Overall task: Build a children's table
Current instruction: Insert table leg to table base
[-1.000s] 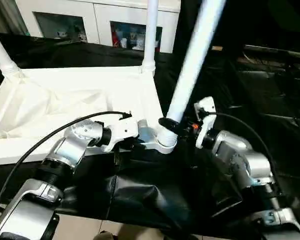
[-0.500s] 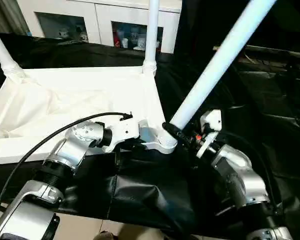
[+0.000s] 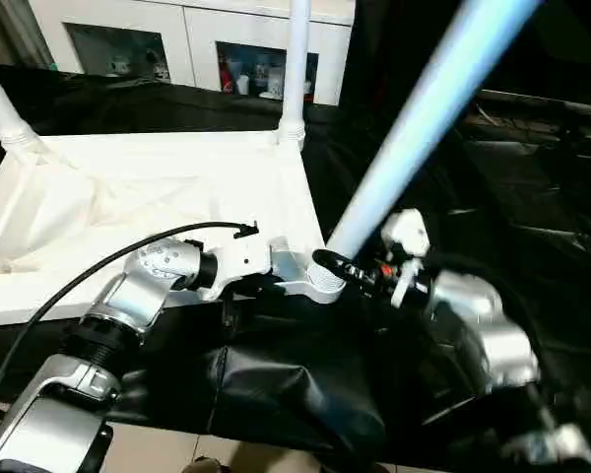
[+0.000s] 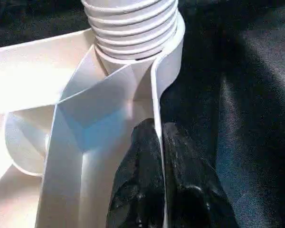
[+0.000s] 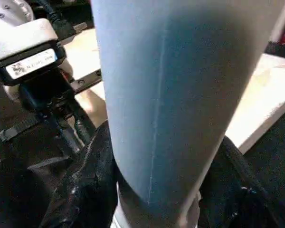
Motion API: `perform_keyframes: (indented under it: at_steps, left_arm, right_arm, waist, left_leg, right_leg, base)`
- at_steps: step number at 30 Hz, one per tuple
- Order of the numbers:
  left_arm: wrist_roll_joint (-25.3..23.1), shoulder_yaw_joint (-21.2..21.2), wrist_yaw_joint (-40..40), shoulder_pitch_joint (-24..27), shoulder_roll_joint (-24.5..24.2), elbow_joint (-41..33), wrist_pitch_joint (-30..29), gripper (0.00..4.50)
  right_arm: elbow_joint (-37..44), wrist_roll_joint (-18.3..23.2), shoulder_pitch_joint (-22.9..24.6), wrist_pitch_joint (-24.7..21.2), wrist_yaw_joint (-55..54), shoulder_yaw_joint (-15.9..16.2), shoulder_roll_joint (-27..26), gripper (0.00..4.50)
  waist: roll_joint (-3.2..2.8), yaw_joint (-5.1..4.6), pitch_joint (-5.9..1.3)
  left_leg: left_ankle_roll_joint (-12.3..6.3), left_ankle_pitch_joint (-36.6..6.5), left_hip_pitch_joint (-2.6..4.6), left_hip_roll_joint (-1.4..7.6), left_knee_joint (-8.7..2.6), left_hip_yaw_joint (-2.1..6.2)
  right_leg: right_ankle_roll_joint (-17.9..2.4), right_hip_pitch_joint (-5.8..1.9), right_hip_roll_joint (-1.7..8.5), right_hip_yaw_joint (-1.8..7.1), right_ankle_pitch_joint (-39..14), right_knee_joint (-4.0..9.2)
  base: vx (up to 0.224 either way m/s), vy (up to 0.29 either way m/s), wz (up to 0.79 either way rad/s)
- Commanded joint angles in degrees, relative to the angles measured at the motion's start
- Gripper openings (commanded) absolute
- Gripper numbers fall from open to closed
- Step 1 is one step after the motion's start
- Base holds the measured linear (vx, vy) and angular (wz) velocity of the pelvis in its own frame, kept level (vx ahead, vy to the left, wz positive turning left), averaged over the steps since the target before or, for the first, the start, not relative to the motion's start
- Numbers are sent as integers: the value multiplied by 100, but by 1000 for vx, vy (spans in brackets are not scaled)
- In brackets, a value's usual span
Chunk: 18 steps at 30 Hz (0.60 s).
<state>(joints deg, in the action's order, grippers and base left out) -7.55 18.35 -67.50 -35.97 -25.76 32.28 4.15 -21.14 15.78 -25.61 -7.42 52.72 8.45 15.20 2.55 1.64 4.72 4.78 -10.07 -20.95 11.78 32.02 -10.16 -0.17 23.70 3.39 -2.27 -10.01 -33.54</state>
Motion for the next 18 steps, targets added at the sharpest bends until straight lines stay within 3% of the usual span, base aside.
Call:
perform_keyframes:
  at_steps: [1,5,8,9,15,18]
  left_arm:
    - [-67,131,-5,117,2,-20,78,0]
    - [48,143,-151,220,-58,-224,82,0]
    - [51,138,-160,242,-82,-268,84,0]
    - [54,126,-154,254,-93,-294,76,0]
    - [231,84,-297,424,-114,-588,29,0]
    - [497,125,-733,468,-161,-743,180,0]
  right_arm:
    - [-648,-380,201,-440,314,565,38,186]
    - [-956,-435,-140,-496,650,663,119,186]
    - [-998,-473,-216,-511,823,734,164,186]
    - [-1000,-466,-238,-529,941,763,187,186]
    - [-989,-430,-123,-420,1269,812,278,186]
    - [-972,-363,-59,-186,1581,828,319,186]
  waist:
    - [9,-31,-203]
    - [52,-33,-198]
    - [47,-35,-203]
    - [82,-41,-198]
    - [88,-12,-206]
    - [78,6,-205]
  left_leg:
    - [-159,-1599,34,160,-410,17]
    - [-179,-1524,38,173,-411,9]
    - [-183,-1488,42,176,-410,6]
    - [-197,-1468,36,173,-409,2]
    - [-335,-1075,37,164,-377,-28]
    - [-405,-971,39,159,-369,-39]
  right_leg:
    - [-950,-169,397,253,-2216,459]
    - [-1010,-173,399,254,-2087,438]
    - [-1029,-182,392,254,-1967,426]
    - [-1030,-182,386,252,-1937,422]
    - [-1148,-206,383,255,-1341,359]
    - [-1223,-225,388,251,-1110,339]
  base:
    - [0,0,0]
    - [0,0,0]
    - [0,0,0]
    - [0,0,0]
    - [0,0,0]
    - [0,0,0]
